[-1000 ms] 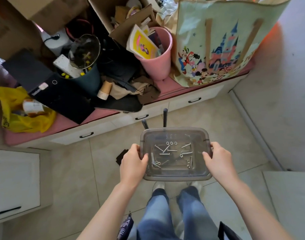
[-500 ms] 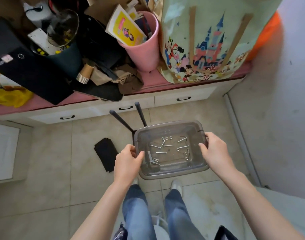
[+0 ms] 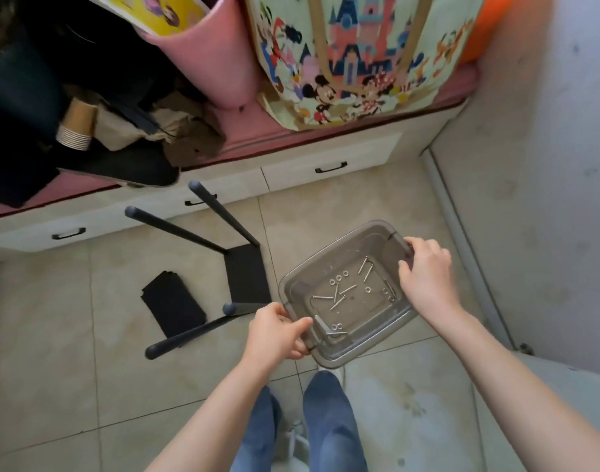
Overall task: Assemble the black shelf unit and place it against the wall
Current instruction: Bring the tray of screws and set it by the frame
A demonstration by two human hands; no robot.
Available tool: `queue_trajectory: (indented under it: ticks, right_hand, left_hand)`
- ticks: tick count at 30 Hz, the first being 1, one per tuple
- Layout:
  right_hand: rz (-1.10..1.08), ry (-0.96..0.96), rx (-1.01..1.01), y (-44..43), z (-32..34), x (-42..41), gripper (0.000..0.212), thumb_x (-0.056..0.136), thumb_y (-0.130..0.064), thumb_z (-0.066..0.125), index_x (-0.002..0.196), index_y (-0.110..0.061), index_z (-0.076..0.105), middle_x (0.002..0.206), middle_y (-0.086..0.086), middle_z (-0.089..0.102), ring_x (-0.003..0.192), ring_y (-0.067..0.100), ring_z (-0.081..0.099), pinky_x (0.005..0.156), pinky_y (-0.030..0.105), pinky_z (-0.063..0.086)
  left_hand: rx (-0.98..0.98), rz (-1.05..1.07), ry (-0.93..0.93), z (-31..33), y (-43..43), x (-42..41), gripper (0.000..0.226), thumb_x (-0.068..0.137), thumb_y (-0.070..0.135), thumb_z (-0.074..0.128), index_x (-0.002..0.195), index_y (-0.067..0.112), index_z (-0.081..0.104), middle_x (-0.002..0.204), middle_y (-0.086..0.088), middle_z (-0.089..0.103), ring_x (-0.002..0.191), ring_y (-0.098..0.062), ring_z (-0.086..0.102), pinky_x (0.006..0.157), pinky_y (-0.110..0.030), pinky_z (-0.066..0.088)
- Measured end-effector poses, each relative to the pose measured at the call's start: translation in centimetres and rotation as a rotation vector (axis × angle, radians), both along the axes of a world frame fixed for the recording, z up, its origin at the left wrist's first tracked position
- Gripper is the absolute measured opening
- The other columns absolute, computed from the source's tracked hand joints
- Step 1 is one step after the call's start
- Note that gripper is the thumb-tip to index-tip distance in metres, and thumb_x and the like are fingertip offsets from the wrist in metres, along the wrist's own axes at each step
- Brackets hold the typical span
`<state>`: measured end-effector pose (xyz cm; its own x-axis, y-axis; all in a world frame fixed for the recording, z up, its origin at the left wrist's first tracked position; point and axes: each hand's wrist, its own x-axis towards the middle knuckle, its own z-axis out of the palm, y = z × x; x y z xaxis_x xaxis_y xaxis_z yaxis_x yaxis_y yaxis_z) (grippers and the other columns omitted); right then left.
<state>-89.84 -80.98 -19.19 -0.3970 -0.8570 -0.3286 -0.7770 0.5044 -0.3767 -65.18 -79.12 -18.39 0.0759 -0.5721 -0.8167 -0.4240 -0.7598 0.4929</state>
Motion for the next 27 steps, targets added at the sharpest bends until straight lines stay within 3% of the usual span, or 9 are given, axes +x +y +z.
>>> queue_trajectory:
  ticks: [6, 10, 16, 19, 23, 27]
  right_hand:
    - [-0.044, 0.014, -0.014, -1.1, -11.8, -0.7, 0.045, 0.094, -0.005, 0.053, 0.139, -0.008, 0.051, 0.131, 0.017, 0.054, 0.122, 0.036, 0.042, 0.100, 0.042, 0.038]
    - [-0.044, 0.029, -0.029, -1.8, -21.0, -0.2, 0.047, 0.095, -0.004, 0.050, 0.142, -0.008, 0.049, 0.133, 0.016, 0.053, 0.123, 0.036, 0.042, 0.101, 0.041, 0.037]
    - [0.012, 0.075, -0.045, -2.6, -35.0, 1.8, 0.049, 0.093, -0.003, 0.051, 0.141, -0.011, 0.049, 0.133, 0.014, 0.055, 0.122, 0.036, 0.045, 0.102, 0.041, 0.039]
    - [0.070, 0.094, -0.028, -2.9, -41.3, 3.1, 0.055, 0.090, 0.002, 0.049, 0.143, -0.012, 0.047, 0.135, 0.014, 0.053, 0.122, 0.036, 0.044, 0.101, 0.042, 0.040]
    - [0.169, 0.110, 0.007, -3.6, -48.3, 4.4, 0.064, 0.086, 0.007, 0.049, 0.146, -0.013, 0.042, 0.136, 0.013, 0.052, 0.122, 0.036, 0.043, 0.097, 0.043, 0.041]
    - [0.258, 0.144, -0.037, -4.3, -53.2, 5.1, 0.063, 0.085, 0.007, 0.053, 0.144, -0.012, 0.045, 0.132, 0.013, 0.054, 0.119, 0.036, 0.045, 0.090, 0.044, 0.042]
  left_hand:
    - [0.024, -0.020, 0.033, -10.3, -1.0, -1.7, 0.023, 0.096, 0.018, 0.067, 0.100, -0.002, 0.057, 0.075, -0.018, 0.073, 0.062, -0.031, 0.074, 0.064, -0.043, 0.064]
    - [0.099, 0.013, 0.105, -19.7, -1.4, -1.2, 0.028, 0.099, 0.022, 0.063, 0.104, -0.004, 0.054, 0.085, -0.023, 0.073, 0.065, -0.033, 0.075, 0.057, -0.036, 0.062]
    - [0.146, 0.074, 0.169, -33.2, -0.5, 0.0, 0.021, 0.100, 0.019, 0.062, 0.092, 0.003, 0.053, 0.071, -0.013, 0.068, 0.062, -0.029, 0.074, 0.052, -0.030, 0.058]
    - [0.176, 0.135, 0.193, -39.7, 0.4, 0.6, 0.019, 0.101, 0.017, 0.061, 0.095, 0.000, 0.053, 0.064, -0.011, 0.068, 0.057, -0.025, 0.072, 0.050, -0.029, 0.059]
    - [0.194, 0.206, 0.209, -46.8, 1.2, 1.4, 0.021, 0.101, 0.015, 0.060, 0.105, -0.005, 0.056, 0.082, -0.023, 0.072, 0.058, -0.026, 0.073, 0.048, -0.029, 0.058]
    - [0.183, 0.273, 0.231, -51.8, 1.7, 2.0, 0.019, 0.100, 0.014, 0.061, 0.106, -0.004, 0.062, 0.086, -0.024, 0.075, 0.064, -0.029, 0.075, 0.051, -0.028, 0.059]
